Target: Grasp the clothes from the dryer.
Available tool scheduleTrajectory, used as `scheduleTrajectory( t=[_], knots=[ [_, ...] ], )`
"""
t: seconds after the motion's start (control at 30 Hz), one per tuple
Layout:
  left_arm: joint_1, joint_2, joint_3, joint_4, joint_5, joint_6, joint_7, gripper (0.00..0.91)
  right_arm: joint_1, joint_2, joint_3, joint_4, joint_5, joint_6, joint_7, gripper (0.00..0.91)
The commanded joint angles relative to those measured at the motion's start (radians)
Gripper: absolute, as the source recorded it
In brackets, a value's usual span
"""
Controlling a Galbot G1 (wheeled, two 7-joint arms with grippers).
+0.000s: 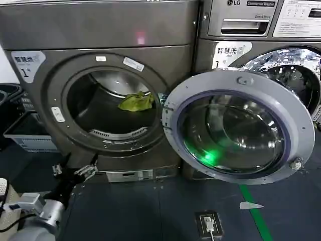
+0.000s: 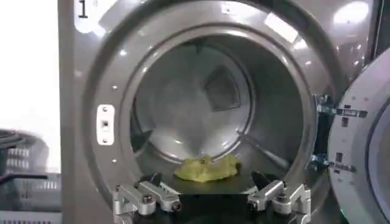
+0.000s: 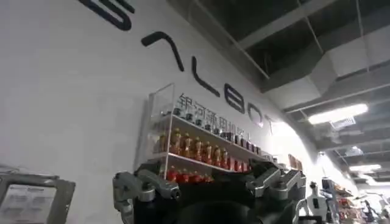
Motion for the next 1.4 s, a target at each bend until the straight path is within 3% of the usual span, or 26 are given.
scheduleTrajectory(
  t=[0.03, 1.4],
  knots=[
    [0.001, 0.001, 0.004, 0.001, 0.002, 0.000, 0.000, 0.907, 0.000, 0.001, 0.000, 0.001, 0.003, -0.004, -0.001, 0.907],
    [0.018, -0.002, -0.003, -0.013, 0.007, 0.016, 0.004, 0.907, 0.006, 0.015, -0.003, 0.003, 0.003, -0.004, -0.008, 0.907]
  ],
)
